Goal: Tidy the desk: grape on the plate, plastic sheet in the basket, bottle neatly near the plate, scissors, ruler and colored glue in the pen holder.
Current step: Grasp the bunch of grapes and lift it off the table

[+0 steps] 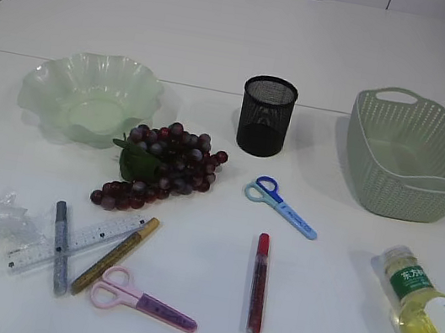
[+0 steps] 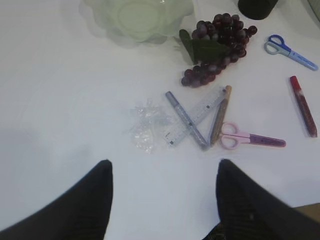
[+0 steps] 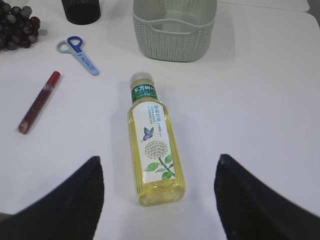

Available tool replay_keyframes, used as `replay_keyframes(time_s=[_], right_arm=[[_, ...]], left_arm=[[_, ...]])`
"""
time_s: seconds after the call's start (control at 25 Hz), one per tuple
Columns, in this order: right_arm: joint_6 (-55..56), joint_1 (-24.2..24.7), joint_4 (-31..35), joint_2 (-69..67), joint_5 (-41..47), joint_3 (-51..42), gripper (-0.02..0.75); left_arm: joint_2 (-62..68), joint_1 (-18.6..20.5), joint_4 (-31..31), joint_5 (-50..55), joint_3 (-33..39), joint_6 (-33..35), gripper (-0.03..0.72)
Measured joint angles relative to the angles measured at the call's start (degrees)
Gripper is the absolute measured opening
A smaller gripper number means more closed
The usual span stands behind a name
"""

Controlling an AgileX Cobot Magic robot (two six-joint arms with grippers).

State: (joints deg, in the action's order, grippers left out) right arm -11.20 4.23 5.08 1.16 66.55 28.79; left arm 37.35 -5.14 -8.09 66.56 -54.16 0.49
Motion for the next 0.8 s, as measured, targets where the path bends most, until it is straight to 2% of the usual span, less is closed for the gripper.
replay_keyframes(time_s=[0.32,0.52,0.64,0.8], right_arm=[[4.47,0.00,-0.39,-0.34,1.51,1.28,0.538],[10.20,0.00,-1.54,-8.78,5.92,6.05,0.538],[14.03,0.00,-2.11,-14.96,6.03,9.01,0.538],[16.60,0.00,-1.23,-22.44,6.03,11.70,0.538]], left_arm=[[12.79,0.07,-0.30,1.22,-10.99,3.24,0.469],[18.98,-1.91,-0.34,2.11,-18.62,5.22,0.469],[24.78,-4.38,0.54,2.93,-24.53,5.58,0.469],[34.82,-10.54,4.23,4.54,-33.51,5.69,0.469]])
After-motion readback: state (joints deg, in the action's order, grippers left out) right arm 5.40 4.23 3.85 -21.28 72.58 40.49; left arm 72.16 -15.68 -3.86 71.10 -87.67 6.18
